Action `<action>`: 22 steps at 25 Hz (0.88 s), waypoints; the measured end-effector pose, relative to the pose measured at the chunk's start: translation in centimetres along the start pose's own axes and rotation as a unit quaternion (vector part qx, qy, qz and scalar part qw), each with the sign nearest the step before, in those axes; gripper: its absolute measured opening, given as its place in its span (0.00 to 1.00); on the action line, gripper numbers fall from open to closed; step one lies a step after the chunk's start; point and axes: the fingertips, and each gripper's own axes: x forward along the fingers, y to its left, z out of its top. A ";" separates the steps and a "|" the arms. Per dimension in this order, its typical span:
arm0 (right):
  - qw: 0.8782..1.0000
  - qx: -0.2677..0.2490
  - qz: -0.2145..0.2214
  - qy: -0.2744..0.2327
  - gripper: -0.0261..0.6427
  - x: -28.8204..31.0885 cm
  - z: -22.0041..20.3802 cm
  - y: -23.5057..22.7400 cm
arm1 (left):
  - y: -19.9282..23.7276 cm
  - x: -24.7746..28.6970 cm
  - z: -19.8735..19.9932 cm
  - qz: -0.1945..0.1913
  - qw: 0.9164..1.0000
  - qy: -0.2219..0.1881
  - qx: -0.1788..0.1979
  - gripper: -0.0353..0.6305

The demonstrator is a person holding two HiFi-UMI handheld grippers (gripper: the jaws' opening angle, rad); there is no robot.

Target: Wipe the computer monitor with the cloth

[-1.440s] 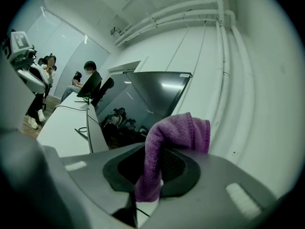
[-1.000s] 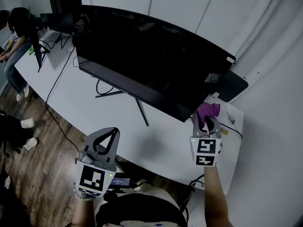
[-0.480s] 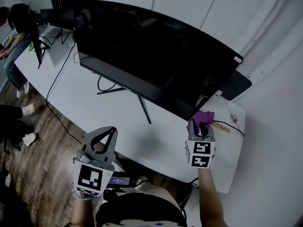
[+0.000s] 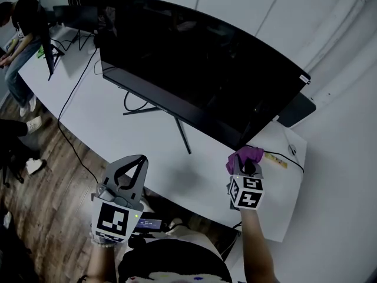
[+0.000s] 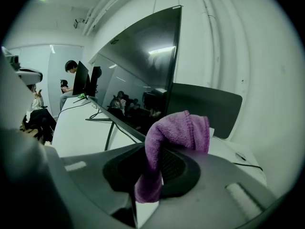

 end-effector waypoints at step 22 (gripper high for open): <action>0.997 0.000 0.041 0.061 0.15 3.8 -2.0 6.0 | 4.4 1.0 -2.0 0.011 1.000 0.017 -0.016 0.06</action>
